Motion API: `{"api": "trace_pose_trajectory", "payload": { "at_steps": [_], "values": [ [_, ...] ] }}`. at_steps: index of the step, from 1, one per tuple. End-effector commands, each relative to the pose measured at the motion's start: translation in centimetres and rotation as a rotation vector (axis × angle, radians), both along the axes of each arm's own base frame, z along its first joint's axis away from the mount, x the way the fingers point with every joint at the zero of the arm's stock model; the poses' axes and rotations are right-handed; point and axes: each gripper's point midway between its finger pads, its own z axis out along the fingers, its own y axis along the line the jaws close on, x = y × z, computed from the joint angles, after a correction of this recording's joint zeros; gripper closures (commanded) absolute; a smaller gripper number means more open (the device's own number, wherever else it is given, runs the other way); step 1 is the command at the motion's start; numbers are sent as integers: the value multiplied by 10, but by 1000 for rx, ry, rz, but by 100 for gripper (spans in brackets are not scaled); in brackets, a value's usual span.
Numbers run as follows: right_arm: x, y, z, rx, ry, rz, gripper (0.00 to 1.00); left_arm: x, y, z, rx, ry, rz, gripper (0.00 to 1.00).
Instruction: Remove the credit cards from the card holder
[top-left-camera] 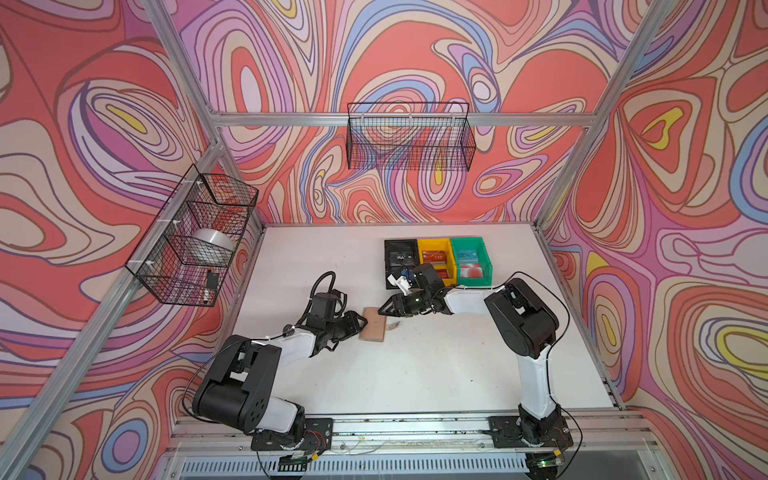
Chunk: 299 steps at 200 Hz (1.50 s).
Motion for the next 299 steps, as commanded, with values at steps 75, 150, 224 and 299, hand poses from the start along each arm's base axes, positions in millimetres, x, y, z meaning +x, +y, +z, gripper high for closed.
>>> {"api": "trace_pose_trajectory", "payload": {
  "at_steps": [75, 150, 224, 299],
  "values": [
    [-9, 24, 13, 105, 24, 61, 51, -8, -3, -11, -22, 39, 0, 62],
    [-21, 40, 36, 182, 28, 126, 49, -18, 27, 17, 155, 67, 56, 62],
    [-39, 77, 43, 216, 52, 227, 48, -46, 67, 84, 226, -24, 195, 55],
    [-32, 102, 24, 292, 140, 213, 52, -45, 69, 74, 84, -3, 222, 57]
  ]
}}
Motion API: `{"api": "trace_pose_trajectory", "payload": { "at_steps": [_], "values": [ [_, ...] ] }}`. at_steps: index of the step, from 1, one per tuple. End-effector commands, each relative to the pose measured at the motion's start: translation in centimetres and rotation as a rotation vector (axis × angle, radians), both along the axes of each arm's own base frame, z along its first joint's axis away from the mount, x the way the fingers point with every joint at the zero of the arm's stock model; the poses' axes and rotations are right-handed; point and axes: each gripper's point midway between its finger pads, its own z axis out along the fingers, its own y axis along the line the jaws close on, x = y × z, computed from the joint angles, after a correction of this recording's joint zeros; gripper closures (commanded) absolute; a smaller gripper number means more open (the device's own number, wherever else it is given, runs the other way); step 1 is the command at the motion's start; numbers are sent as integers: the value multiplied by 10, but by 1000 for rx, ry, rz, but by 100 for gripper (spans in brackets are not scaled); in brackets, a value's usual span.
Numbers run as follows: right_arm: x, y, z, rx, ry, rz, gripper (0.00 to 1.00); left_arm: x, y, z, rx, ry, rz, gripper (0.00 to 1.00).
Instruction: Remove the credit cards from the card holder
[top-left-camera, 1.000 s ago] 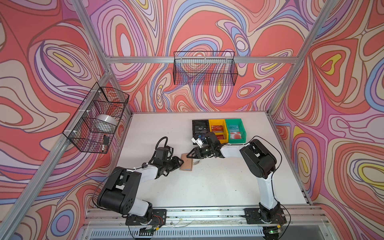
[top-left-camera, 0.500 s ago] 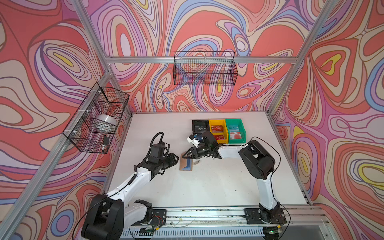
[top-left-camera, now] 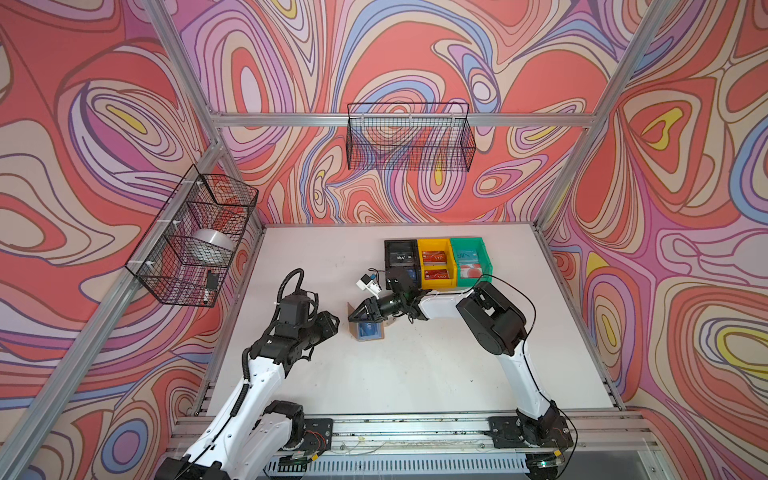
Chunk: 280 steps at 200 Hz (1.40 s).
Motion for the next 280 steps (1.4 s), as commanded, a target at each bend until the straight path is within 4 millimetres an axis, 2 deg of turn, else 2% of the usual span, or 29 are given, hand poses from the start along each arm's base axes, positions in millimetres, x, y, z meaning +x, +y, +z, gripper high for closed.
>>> {"api": "trace_pose_trajectory", "payload": {
  "at_steps": [1, 59, 84, 117, 151, 185, 225, 280],
  "values": [
    [3, 9, 0, 48, 32, 2, 53, -1, -8, -8, -71, 23, -15, 57],
    [1, 6, -18, 41, 64, -10, 57, 13, -17, -27, -90, 87, -49, 57],
    [1, 5, -25, 8, 65, -14, 65, 16, -12, -34, -72, 102, -28, 57],
    [1, 1, -40, -60, 69, -28, 69, 17, -10, -39, -71, 123, -27, 57],
    [-2, -1, -56, -134, 57, -21, 69, 19, -12, -27, -87, 108, -30, 49],
    [-7, 2, -60, -163, 48, -2, 69, 23, -12, -12, -91, 74, -26, 42],
    [-10, 5, -64, -182, 41, 8, 69, 32, -14, -14, -96, 89, -34, 40],
    [-12, 3, -59, -170, 38, 9, 69, 23, -10, -54, -63, 200, -26, 60]
  ]
}}
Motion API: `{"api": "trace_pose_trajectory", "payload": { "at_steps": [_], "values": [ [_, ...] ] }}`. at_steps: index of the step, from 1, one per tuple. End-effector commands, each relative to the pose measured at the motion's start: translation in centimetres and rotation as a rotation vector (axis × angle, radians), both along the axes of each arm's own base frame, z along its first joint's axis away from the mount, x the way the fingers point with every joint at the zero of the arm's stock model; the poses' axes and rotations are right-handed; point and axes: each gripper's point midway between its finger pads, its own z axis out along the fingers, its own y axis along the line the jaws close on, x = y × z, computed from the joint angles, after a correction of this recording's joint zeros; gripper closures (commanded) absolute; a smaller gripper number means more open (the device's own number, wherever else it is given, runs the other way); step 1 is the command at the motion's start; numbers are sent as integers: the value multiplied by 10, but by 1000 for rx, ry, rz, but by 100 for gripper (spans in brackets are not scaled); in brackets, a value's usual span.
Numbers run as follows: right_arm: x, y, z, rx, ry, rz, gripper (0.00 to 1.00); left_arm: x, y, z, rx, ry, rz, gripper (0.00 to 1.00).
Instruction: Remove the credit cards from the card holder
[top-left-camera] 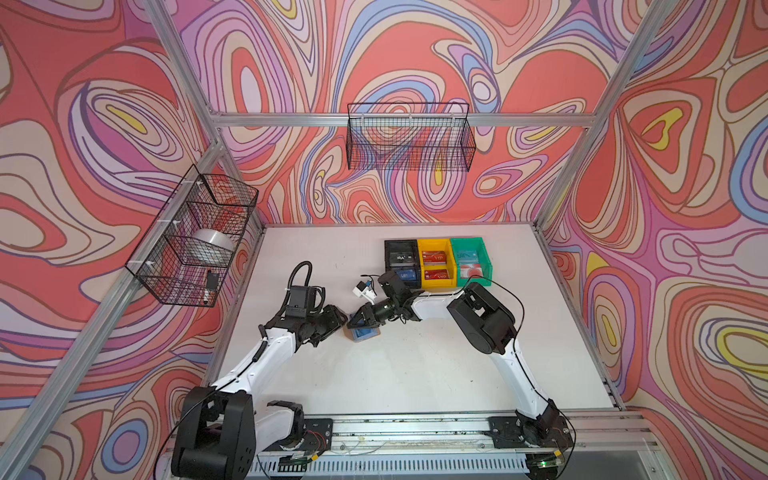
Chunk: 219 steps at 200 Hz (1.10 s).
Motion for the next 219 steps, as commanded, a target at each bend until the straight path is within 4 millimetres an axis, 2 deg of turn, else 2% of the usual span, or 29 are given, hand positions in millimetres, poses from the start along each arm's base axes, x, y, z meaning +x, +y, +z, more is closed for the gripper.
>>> {"api": "trace_pose_trajectory", "payload": {
  "at_steps": [1, 42, 75, 123, 141, 145, 153, 179, 219],
  "values": [
    [-9, -5, -26, -66, 30, -4, 69, -5, 4, -14, 15, 35, 8, 60],
    [-10, -12, -9, -76, -21, 3, 69, -10, 5, -32, 22, 80, 6, 81],
    [-6, -29, 7, -180, -110, 5, 67, -6, 1, -39, -3, 74, 4, 97],
    [21, -75, 25, -358, -239, -97, 66, -4, -8, -52, -63, 95, -4, 100],
    [29, -92, 29, -381, -235, -127, 66, 0, -11, -50, -79, 81, -2, 100],
    [30, -94, 30, -384, -233, -130, 66, -11, -10, -60, -77, 112, 0, 100],
    [31, -99, 29, -393, -229, -132, 66, -12, -12, -61, -79, 110, 2, 100],
    [33, -109, 22, -441, -246, -134, 66, -15, -23, -61, -78, 107, -28, 100],
    [34, -112, 14, -463, -237, -127, 68, -14, -37, -68, -89, 115, -54, 100]
  ]
}}
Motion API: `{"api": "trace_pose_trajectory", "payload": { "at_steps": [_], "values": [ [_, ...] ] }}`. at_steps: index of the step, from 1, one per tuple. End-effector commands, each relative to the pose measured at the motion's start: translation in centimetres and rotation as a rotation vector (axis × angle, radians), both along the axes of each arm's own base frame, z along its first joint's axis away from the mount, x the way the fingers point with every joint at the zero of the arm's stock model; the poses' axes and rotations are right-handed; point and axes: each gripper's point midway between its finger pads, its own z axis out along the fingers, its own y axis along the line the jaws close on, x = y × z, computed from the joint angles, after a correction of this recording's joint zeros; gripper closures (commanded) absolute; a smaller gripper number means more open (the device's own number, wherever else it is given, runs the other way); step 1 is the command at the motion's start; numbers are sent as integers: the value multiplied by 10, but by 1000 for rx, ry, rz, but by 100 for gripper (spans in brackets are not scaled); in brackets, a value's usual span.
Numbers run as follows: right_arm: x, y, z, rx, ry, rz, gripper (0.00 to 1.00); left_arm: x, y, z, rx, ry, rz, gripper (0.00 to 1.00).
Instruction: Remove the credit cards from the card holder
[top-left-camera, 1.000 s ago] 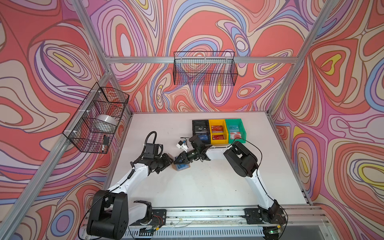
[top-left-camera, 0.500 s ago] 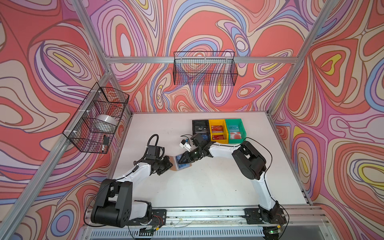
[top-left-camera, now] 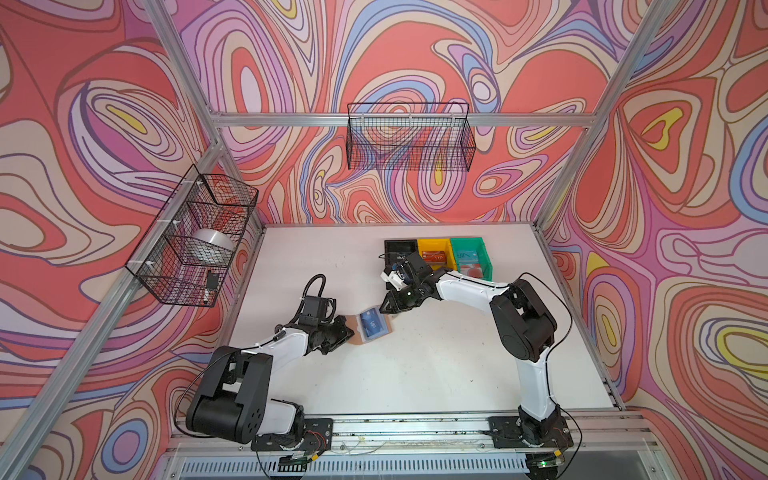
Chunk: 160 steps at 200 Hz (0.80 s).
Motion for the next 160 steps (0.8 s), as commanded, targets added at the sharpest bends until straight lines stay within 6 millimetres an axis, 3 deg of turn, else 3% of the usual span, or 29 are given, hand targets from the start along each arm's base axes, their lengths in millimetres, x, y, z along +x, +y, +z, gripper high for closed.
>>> {"api": "trace_pose_trajectory", "payload": {
  "at_steps": [1, 62, 160],
  "values": [
    [-5, -5, -10, -43, 4, 17, 68, -5, -4, -12, -4, 41, 8, 100],
    [-10, -3, -5, -16, 13, 27, 73, -2, -5, 0, 4, 11, 17, 100],
    [-32, 26, 3, 198, 122, 80, 79, -4, -6, -4, -3, 21, 22, 100]
  ]
}}
